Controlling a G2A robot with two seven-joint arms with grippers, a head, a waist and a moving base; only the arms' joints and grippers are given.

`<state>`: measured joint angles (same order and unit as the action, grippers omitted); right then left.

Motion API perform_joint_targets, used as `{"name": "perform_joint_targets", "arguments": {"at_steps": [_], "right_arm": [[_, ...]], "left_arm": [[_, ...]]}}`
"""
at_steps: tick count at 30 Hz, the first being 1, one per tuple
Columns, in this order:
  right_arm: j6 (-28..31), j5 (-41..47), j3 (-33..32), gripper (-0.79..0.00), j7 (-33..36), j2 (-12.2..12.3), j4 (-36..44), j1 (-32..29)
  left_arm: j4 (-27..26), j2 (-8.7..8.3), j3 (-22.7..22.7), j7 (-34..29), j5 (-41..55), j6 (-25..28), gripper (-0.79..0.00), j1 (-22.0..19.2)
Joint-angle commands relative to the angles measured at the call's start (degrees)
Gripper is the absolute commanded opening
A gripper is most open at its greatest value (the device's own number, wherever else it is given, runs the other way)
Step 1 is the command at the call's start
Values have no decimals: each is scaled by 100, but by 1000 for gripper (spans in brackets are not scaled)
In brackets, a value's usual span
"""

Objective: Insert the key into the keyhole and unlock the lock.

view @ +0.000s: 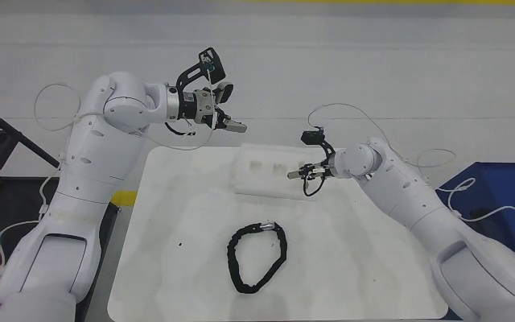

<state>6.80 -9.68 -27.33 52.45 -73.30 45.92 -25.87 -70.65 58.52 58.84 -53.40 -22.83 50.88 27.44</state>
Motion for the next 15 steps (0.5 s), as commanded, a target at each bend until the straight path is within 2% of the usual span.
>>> {"name": "perform_joint_targets", "arguments": {"at_steps": [1, 15], "right_arm": [[-71, 30, -16, 0, 65, -23, 29, -23], [-1097, -732, 253, 0, 170, -288, 238, -113]], "left_arm": [[0, 0, 0, 0, 0, 0, 0, 0], [0, 0, 0, 0, 0, 0, 0, 0]]}}
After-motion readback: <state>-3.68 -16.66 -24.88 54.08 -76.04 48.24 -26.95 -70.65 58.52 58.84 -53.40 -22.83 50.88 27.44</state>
